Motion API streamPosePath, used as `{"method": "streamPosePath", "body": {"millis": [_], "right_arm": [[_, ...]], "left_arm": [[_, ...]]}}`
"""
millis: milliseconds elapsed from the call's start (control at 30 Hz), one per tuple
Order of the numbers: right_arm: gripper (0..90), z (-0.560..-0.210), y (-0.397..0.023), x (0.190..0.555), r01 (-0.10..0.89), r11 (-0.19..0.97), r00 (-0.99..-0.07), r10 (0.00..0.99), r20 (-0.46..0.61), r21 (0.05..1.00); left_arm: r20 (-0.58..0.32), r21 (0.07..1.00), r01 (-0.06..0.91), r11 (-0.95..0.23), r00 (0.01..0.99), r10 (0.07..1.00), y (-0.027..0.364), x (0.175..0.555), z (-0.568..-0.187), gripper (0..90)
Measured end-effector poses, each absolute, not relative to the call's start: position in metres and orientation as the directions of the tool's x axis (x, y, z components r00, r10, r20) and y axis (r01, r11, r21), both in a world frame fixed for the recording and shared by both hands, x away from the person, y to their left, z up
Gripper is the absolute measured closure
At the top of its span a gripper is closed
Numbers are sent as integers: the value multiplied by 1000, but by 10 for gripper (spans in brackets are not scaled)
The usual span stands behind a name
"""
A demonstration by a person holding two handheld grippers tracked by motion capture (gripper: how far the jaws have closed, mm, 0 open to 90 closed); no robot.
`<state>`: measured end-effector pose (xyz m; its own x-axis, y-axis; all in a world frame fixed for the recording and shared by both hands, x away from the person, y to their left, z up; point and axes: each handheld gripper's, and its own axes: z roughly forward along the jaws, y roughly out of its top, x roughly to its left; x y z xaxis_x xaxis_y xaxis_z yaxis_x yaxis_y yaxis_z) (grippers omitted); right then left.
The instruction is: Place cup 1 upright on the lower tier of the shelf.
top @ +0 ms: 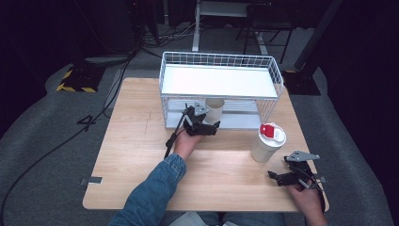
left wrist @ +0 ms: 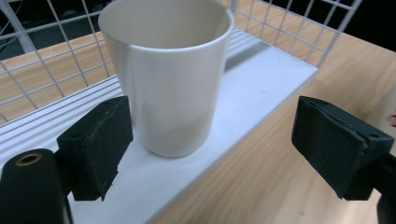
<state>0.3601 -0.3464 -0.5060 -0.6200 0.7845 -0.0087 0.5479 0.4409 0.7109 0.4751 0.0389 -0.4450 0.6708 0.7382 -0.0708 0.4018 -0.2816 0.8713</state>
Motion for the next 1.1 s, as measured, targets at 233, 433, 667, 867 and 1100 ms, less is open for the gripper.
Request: {"method": "streamPosePath", "body": {"millis": [233, 433, 667, 867, 1100], "right_arm": [[5, -506, -346, 360, 548, 441, -620, 785, -8, 711], [5, -506, -346, 360, 548, 441, -620, 785, -8, 711], [6, -506, -346, 360, 549, 441, -619, 785, -9, 710], [5, -506, -346, 360, 549, 441, -619, 785, -10, 710], [6, -506, -346, 360, 549, 440, -620, 785, -8, 711]], "left_arm": [[-52, 859, 405, -313, 677, 734, 52, 453, -430, 137], [-26, 862, 386, -329, 681, 731, 66, 432, -419, 137], [-46, 849, 410, -333, 685, 727, 84, 415, -409, 146], [-25, 861, 383, -333, 688, 726, 102, 394, -401, 146], [-30, 863, 386, -327, 686, 727, 125, 367, -401, 145]]}}
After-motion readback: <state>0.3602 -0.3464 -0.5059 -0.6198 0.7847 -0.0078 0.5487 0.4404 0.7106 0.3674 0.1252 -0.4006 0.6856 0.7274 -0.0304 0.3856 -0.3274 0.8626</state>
